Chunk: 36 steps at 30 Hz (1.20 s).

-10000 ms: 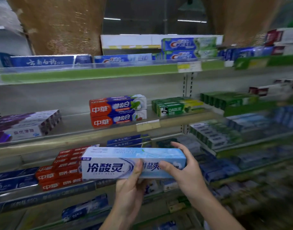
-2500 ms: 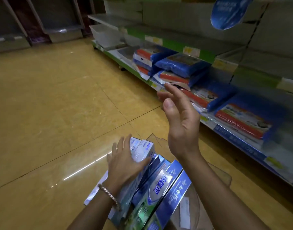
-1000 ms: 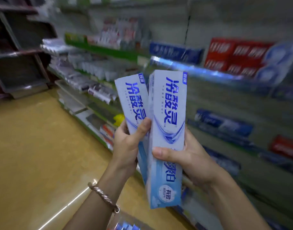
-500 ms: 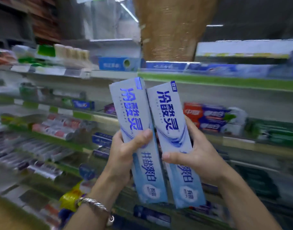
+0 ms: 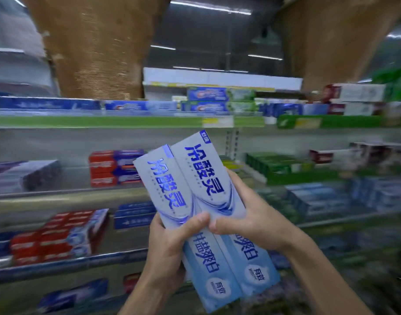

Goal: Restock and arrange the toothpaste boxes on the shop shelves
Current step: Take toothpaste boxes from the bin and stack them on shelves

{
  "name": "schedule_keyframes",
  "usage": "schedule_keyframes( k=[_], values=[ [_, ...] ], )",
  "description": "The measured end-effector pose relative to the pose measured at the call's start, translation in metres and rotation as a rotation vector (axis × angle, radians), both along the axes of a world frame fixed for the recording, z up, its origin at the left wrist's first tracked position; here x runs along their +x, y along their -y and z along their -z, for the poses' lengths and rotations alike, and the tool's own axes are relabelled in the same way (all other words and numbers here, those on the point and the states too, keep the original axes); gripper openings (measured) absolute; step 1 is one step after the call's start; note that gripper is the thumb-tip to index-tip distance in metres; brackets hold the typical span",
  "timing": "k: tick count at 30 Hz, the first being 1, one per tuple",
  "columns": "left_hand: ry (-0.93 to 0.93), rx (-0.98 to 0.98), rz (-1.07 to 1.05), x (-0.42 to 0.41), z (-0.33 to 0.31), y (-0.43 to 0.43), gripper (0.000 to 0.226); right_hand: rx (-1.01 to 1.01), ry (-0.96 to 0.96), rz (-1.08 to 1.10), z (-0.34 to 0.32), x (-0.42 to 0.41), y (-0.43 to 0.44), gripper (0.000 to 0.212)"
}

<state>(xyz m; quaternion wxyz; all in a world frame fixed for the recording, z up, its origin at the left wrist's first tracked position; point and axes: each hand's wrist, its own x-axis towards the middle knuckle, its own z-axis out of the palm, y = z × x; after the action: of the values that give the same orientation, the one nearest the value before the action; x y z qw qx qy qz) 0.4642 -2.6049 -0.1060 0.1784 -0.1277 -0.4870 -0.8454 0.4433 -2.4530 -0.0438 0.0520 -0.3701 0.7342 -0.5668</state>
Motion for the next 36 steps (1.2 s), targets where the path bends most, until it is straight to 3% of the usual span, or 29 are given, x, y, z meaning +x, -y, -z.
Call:
schedule_keyframes(
  k=[7,10,12,15,20,22,27,31,36],
  values=[
    [0.056,0.104,0.126,-0.056,0.016,-0.161,0.055,0.068,0.002,0.138,0.011,-0.045,-0.154,0.087],
    [0.126,0.147,0.193,-0.08,0.036,-0.221,0.072,0.223,0.009,0.267,0.025,-0.068,-0.222,0.099],
    [0.2,0.183,0.224,-0.095,0.05,-0.245,0.087,0.334,-0.007,0.308,0.033,-0.081,-0.254,0.096],
    [0.268,0.276,0.25,-0.125,0.067,-0.276,0.093,0.421,-0.015,0.289,0.041,-0.103,-0.294,0.089],
    [0.239,0.326,0.311,-0.166,0.082,-0.33,0.098,0.379,-0.009,0.308,0.065,-0.151,-0.331,0.075],
    [0.328,0.328,0.263,-0.186,0.096,-0.349,0.1,0.345,0.0,0.332,0.082,-0.177,-0.346,0.072],
    [0.477,0.361,0.181,-0.252,0.136,-0.378,0.085,0.341,0.085,0.351,0.129,-0.254,-0.406,0.074],
    [0.545,0.332,0.065,-0.304,0.151,-0.386,0.087,0.461,0.101,0.407,0.145,-0.314,-0.468,0.072],
    [0.619,0.449,0.086,-0.332,0.144,-0.422,0.035,0.664,0.048,0.468,0.16,-0.37,-0.518,0.075]
  ],
)
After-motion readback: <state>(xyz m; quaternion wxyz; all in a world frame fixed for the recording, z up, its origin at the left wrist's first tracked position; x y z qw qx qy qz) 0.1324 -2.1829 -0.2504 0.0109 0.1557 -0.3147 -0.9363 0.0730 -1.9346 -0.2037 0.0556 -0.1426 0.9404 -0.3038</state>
